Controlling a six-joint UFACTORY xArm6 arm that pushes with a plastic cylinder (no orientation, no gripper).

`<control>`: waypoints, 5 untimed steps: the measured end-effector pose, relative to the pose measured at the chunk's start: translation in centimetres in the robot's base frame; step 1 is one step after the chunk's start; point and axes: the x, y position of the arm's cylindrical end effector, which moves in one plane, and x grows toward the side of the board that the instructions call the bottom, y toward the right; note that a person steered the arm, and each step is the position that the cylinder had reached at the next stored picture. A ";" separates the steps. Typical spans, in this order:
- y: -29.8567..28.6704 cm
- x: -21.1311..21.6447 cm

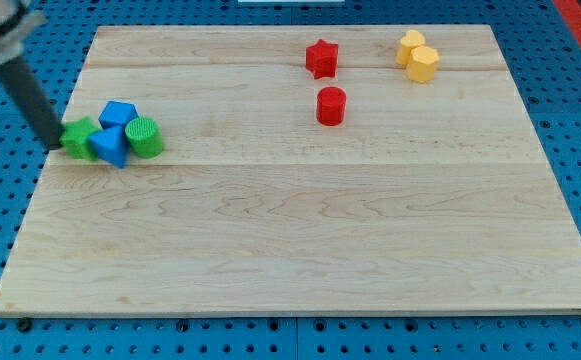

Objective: Nudge the green circle left a bit

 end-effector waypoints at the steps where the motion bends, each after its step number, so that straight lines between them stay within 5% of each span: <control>1: 8.4 0.0; 3: 22.6 0.0; 5: 26.6 -0.4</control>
